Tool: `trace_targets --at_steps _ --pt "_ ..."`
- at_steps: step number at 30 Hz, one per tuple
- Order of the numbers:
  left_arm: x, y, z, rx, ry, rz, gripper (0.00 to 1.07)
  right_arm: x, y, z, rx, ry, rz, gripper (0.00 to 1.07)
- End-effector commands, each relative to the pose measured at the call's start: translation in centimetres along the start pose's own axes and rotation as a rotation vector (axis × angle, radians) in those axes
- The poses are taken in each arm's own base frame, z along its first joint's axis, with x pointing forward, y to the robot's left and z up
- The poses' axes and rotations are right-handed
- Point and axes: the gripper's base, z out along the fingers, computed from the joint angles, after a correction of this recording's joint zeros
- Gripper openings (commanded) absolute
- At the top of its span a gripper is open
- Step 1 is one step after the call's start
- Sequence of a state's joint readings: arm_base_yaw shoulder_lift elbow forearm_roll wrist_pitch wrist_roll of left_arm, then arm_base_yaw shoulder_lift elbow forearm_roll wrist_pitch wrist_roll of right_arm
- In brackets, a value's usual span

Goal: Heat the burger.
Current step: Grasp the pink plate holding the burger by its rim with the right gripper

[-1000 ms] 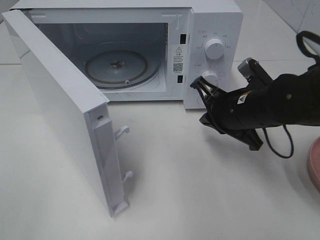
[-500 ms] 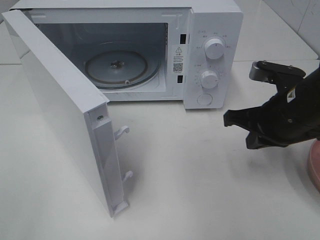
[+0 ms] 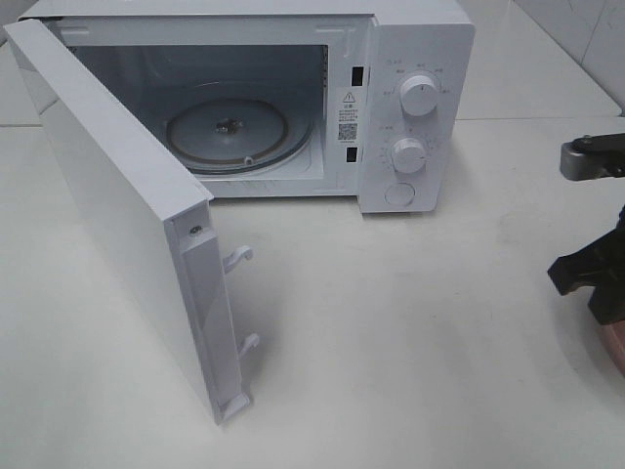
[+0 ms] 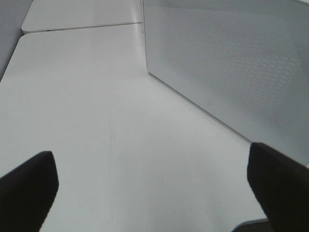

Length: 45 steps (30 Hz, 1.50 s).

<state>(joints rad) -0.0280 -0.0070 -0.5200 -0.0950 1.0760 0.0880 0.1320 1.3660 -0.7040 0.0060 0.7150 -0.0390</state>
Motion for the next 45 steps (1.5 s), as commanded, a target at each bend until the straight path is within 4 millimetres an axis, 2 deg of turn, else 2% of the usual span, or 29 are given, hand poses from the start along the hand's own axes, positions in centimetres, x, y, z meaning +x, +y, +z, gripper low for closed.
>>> trace_targets --at_steps 1,4,11,13,15,16,18,19,20,21,22,23,24,25,26,27,34,40,42,45 --pt "0.1 0.0 -0.1 0.008 -0.019 0.0 1.0 0.4 -0.9 -0.5 0.024 0.01 -0.001 0.07" --pt "0.1 0.0 -0.1 0.008 -0.019 0.0 1.0 0.6 -1.6 -0.5 0.03 0.021 0.034 0.08" --pt "0.1 0.0 -0.1 0.008 -0.019 0.0 1.0 0.6 -1.9 -0.6 0.048 0.017 0.023 0.11" --pt "0.1 0.0 -0.1 0.008 -0.019 0.0 1.0 0.5 -1.9 -0.6 0.053 0.01 0.021 0.14" --pt "0.1 0.0 -0.1 0.008 -0.019 0.0 1.0 0.3 -1.9 -0.6 0.054 -0.011 0.02 0.23" --pt "0.1 0.0 -0.1 0.008 -0.019 0.0 1.0 0.3 -1.9 -0.6 0.054 -0.011 0.02 0.23" --pt "0.1 0.0 -0.1 0.008 -0.019 0.0 1.0 0.2 -2.1 -0.6 0.069 -0.02 0.006 0.5" --pt "0.1 0.0 -0.1 0.008 -0.019 0.0 1.0 0.2 -2.1 -0.6 0.069 -0.02 0.006 0.5" --pt "0.1 0.0 -0.1 0.008 -0.019 0.0 1.0 0.2 -2.2 -0.6 0.078 -0.02 0.003 0.6" --pt "0.1 0.0 -0.1 0.008 -0.019 0.0 1.0 0.2 -2.2 -0.6 0.078 -0.02 0.003 0.6" --pt "0.1 0.0 -0.1 0.008 -0.019 0.0 1.0 0.2 -2.3 -0.6 0.093 -0.028 0.005 0.76" --pt "0.1 0.0 -0.1 0.008 -0.019 0.0 1.0 0.2 -2.3 -0.6 0.097 -0.029 0.011 0.85" --pt "0.1 0.0 -0.1 0.008 -0.019 0.0 1.0 0.2 -2.3 -0.6 0.097 -0.029 0.011 0.85" --pt "0.1 0.0 -0.1 0.008 -0.019 0.0 1.0 0.2 -2.4 -0.5 0.101 -0.025 0.015 0.97" --pt "0.1 0.0 -0.1 0.008 -0.019 0.0 1.0 0.2 -2.4 -0.5 0.101 -0.025 0.015 0.97" --pt "0.1 0.0 -0.1 0.008 -0.019 0.0 1.0 0.2 -2.4 -0.4 0.104 -0.017 0.012 1.02" --pt "0.1 0.0 -0.1 0.008 -0.019 0.0 1.0 0.2 -2.4 0.0 0.104 0.012 0.026 1.0" --pt "0.1 0.0 -0.1 0.008 -0.019 0.0 1.0 -0.2 -2.6 2.1 0.103 0.084 0.07 0.98" --pt "0.1 0.0 -0.1 0.008 -0.019 0.0 1.0 -0.5 -2.6 3.6 0.098 0.115 0.073 0.97" --pt "0.1 0.0 -0.1 0.008 -0.019 0.0 1.0 -0.5 -2.6 4.0 0.099 0.122 0.075 0.96"
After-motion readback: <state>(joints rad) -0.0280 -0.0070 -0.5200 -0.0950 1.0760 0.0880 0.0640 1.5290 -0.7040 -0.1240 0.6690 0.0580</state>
